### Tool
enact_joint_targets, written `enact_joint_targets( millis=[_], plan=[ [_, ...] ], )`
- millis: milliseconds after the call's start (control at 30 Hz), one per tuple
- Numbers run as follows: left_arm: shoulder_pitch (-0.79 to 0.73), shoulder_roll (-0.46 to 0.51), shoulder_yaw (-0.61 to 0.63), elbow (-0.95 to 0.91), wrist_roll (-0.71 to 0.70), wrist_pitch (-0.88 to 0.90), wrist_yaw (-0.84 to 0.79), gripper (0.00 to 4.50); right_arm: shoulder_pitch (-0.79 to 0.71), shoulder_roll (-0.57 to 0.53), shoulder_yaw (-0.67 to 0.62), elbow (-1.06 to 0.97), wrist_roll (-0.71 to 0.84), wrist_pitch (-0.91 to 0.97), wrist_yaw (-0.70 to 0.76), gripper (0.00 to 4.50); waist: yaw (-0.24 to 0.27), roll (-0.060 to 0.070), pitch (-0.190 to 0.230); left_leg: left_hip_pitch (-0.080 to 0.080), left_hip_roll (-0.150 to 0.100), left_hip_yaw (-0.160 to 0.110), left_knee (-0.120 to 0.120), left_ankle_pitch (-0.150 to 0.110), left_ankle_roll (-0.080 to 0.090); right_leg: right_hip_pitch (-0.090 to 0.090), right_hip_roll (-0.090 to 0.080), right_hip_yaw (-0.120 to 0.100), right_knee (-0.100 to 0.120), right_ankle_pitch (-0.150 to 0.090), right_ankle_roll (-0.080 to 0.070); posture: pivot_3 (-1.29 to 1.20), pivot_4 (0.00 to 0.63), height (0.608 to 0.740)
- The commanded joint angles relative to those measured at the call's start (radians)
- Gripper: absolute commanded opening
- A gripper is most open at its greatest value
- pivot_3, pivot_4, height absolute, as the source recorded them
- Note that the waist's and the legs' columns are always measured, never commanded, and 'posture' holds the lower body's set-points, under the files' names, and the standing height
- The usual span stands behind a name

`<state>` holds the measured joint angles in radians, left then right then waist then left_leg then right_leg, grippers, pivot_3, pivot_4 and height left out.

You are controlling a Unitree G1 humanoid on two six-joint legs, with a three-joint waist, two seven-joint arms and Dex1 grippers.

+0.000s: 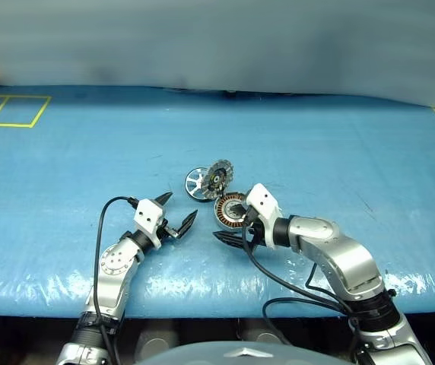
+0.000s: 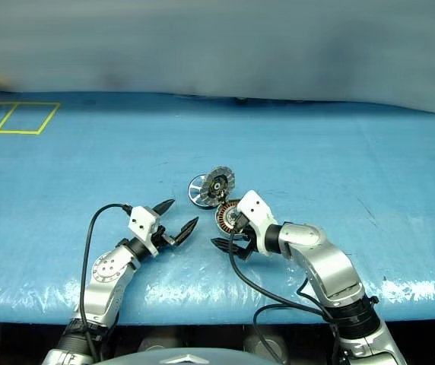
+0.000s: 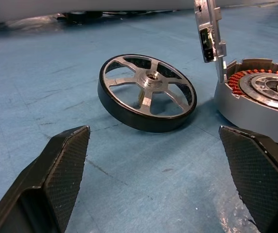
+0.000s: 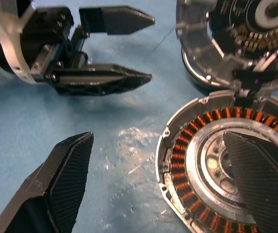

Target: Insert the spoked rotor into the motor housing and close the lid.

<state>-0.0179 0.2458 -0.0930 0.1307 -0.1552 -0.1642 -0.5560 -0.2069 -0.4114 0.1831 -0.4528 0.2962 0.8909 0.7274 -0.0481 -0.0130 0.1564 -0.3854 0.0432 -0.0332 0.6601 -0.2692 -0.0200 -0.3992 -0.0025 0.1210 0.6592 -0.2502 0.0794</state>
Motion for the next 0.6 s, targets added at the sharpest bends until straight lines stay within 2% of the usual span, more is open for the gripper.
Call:
enact_joint_targets(
  millis=[33, 167, 267, 367, 467, 600],
  plan=[
    [-0.004, 0.001, -0.001, -0.018, 0.005, -0.02, -0.005, 4.5, 0.012, -0.05, -0.052, -0.077, 0.028, -0.047, 0.012, 4.48, 0.001, 0.0, 0.0, 0.0, 0.0, 0.0, 0.0, 0.0, 0.0, 0.0, 0.0, 0.0, 0.0, 0.0, 0.0, 0.0, 0.15, 0.74],
    [-0.013, 0.003, 0.0, -0.011, 0.004, -0.018, -0.013, 4.5, 0.027, -0.179, -0.045, -0.072, -0.05, -0.222, 0.055, 4.48, 0.005, 0.0, 0.0, -0.001, -0.001, 0.0, 0.0, 0.0, 0.0, -0.001, -0.001, 0.0, -0.001, 0.0, 0.0, 0.0, 0.15, 0.74],
    [-0.024, 0.005, -0.004, -0.003, 0.005, -0.014, -0.022, 4.5, 0.008, -0.379, 0.041, -0.029, -0.179, -0.34, 0.15, 4.48, 0.006, 0.001, 0.001, -0.003, -0.001, 0.001, 0.0, 0.0, 0.0, -0.003, -0.001, 0.0, -0.001, -0.001, 0.002, 0.0, 0.15, 0.74],
    [-0.039, 0.005, -0.009, 0.008, 0.006, -0.013, -0.03, 4.5, -0.078, -0.503, 0.125, 0.031, -0.318, -0.46, 0.206, 4.48, 0.004, 0.001, 0.001, -0.003, -0.001, 0.001, 0.001, 0.0, 0.0, -0.004, -0.001, 0.0, 0.0, -0.001, 0.002, 0.0, 0.15, 0.74],
    [-0.048, 0.002, -0.011, 0.016, 0.006, -0.013, -0.032, 4.5, -0.198, -0.545, 0.209, 0.09, -0.426, -0.589, 0.278, 4.48, -0.007, 0.002, 0.001, -0.007, -0.001, 0.002, 0.001, 0.001, -0.001, -0.009, -0.001, 0.0, 0.001, 0.001, 0.003, 0.0, 0.15, 0.74],
    [-0.044, -0.004, -0.014, 0.016, 0.008, -0.015, -0.028, 4.5, -0.313, -0.501, 0.299, 0.162, -0.508, -0.728, 0.349, 4.48, -0.01, 0.001, 0.001, -0.009, 0.0, 0.001, 0.001, 0.001, -0.001, -0.01, 0.0, 0.0, 0.0, 0.003, 0.0, 0.0, 0.15, 0.74]
  ],
)
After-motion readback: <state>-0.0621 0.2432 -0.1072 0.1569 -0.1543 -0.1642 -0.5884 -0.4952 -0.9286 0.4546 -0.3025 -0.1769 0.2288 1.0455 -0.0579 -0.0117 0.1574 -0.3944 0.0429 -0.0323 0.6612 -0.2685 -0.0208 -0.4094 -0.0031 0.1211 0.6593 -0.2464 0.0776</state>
